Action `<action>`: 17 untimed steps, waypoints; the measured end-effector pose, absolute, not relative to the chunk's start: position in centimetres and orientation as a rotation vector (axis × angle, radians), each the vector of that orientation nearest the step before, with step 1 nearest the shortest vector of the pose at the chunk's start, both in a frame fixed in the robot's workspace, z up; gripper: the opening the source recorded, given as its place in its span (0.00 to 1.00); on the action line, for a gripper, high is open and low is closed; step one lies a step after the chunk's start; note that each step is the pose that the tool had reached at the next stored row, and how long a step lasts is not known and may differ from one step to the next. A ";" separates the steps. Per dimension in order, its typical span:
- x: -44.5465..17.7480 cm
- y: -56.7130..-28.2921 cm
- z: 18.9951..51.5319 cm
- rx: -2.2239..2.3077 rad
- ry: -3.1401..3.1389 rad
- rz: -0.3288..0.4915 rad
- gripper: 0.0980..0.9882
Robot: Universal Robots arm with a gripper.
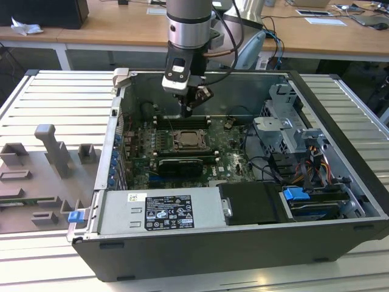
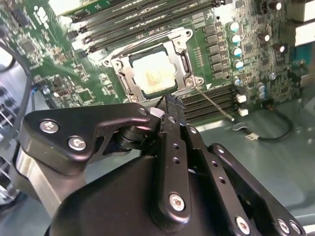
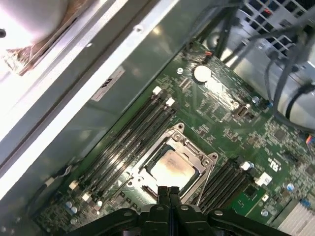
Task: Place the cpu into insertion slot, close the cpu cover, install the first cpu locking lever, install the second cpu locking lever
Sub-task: 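Install the first cpu locking lever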
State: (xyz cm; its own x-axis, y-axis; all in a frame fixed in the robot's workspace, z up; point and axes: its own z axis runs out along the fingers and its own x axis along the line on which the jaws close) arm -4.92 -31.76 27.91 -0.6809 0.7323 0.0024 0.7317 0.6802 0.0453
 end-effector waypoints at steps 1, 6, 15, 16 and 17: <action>-4.9 -31.8 27.9 1.225 2.875 0.067 0.01; -4.9 -31.8 27.9 1.120 2.919 0.068 0.01; -4.9 -31.8 27.8 0.768 3.037 0.070 0.01; -4.9 -31.8 27.8 0.732 3.046 0.070 0.01; -4.9 -31.8 27.7 0.708 3.052 0.070 0.01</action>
